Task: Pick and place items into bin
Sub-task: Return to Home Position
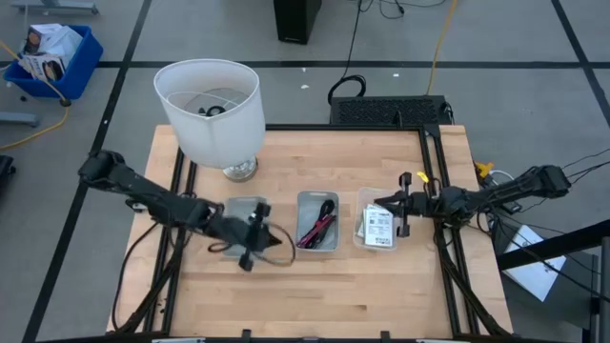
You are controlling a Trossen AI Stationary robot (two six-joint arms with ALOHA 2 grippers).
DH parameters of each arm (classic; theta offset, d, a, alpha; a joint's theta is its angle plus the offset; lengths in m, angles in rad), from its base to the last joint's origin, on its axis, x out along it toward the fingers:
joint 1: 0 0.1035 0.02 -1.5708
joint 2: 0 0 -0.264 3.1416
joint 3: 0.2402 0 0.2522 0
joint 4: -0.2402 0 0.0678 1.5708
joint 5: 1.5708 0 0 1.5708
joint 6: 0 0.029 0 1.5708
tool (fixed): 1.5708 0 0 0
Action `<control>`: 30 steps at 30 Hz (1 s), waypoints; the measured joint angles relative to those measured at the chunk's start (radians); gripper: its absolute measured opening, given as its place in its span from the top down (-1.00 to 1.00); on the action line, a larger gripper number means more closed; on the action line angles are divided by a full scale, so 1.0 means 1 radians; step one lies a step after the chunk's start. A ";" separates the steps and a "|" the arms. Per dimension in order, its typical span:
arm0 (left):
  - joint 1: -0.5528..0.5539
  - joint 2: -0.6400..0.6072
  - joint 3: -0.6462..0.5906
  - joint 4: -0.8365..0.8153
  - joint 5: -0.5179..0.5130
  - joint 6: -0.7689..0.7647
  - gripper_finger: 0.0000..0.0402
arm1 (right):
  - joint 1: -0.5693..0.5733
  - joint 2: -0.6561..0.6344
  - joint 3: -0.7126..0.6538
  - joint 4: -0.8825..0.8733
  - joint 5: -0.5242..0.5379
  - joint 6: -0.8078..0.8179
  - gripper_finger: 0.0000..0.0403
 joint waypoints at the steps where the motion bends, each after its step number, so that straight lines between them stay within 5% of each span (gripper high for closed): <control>1: 0.025 -0.020 -0.027 0.053 0.026 0.021 0.98 | -0.018 -0.008 -0.005 0.003 -0.009 0.011 0.98; 6: 0.131 -0.197 -0.181 0.210 0.103 0.039 0.98 | -0.107 -0.026 -0.011 -0.060 -0.090 0.060 0.98; 15: 0.043 -0.682 -0.515 0.414 -0.031 0.032 0.99 | -0.172 -0.070 -0.013 -0.124 -0.140 0.084 0.98; 30: -0.027 -1.049 -0.711 0.277 -0.260 -0.015 1.00 | -0.190 -0.221 -0.015 -0.279 -0.217 0.170 1.00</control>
